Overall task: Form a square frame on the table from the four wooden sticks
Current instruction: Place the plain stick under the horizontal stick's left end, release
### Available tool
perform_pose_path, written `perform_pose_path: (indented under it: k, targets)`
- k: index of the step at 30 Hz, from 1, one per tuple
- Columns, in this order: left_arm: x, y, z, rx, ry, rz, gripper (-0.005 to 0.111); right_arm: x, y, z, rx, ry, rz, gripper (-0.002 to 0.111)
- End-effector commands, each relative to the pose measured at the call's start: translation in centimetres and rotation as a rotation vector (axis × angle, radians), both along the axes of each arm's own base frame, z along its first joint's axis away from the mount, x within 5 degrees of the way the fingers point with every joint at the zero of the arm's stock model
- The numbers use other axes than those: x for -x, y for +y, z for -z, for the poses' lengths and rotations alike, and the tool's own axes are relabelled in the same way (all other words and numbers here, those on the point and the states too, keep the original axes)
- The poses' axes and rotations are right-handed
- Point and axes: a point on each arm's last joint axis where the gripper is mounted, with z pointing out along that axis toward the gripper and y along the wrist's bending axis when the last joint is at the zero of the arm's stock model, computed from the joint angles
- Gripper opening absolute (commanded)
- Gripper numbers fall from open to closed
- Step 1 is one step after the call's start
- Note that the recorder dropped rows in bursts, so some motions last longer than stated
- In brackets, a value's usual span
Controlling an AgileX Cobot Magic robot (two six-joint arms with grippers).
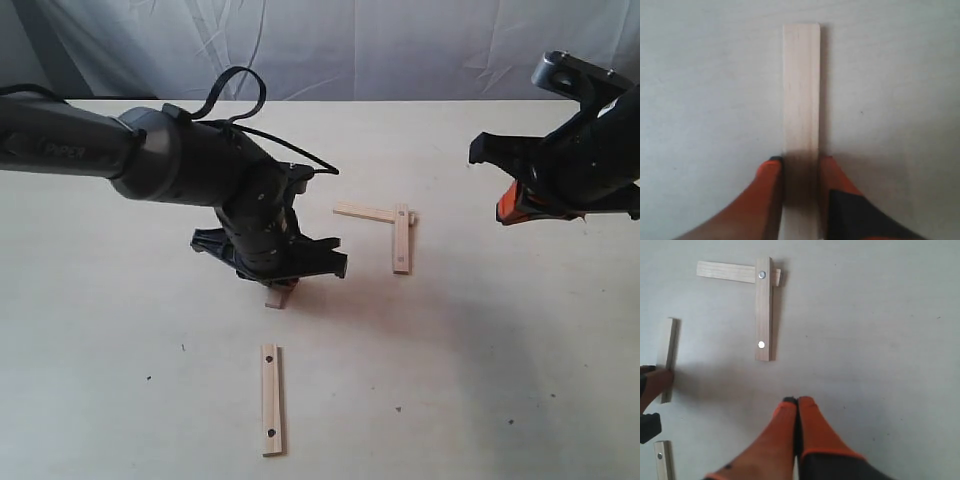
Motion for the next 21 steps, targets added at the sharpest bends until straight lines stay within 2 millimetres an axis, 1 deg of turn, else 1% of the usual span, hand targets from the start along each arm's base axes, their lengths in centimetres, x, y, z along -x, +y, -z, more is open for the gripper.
perform_pose_path:
  k: [1, 3, 4, 7, 9, 14, 21]
  targets:
    - [-1.2, -0.8, -3.3, 0.046, -0.105, 0.039, 0.000, 0.0, 0.0, -0.3, -0.002, -0.027, -0.006, 0.000]
    - [-2.2, -1.5, -5.3, 0.104, -0.188, 0.041, 0.000, -0.2, 0.0, -0.3, -0.003, -0.040, 0.000, 0.000]
    - [-2.4, -1.7, -5.6, 0.119, -0.200, 0.037, 0.000, -0.2, 0.0, -0.4, -0.009, -0.042, 0.004, 0.000]
    - [-3.0, -2.4, -4.7, 0.182, -0.215, 0.010, 0.000, -0.2, 0.1, -0.4, -0.022, -0.039, 0.012, 0.000]
    - [-3.3, -2.6, -3.9, 0.194, -0.227, 0.012, 0.000, -0.2, 0.1, -0.4, -0.022, -0.039, 0.012, 0.000]
    - [-3.8, -2.9, -1.0, 0.179, -0.215, 0.026, 0.000, -0.2, 0.1, -0.4, -0.022, -0.041, 0.012, 0.000]
    - [-4.0, -3.0, 0.7, 0.160, -0.208, 0.044, 0.000, -0.2, 0.1, -0.4, -0.028, -0.040, 0.016, 0.000]
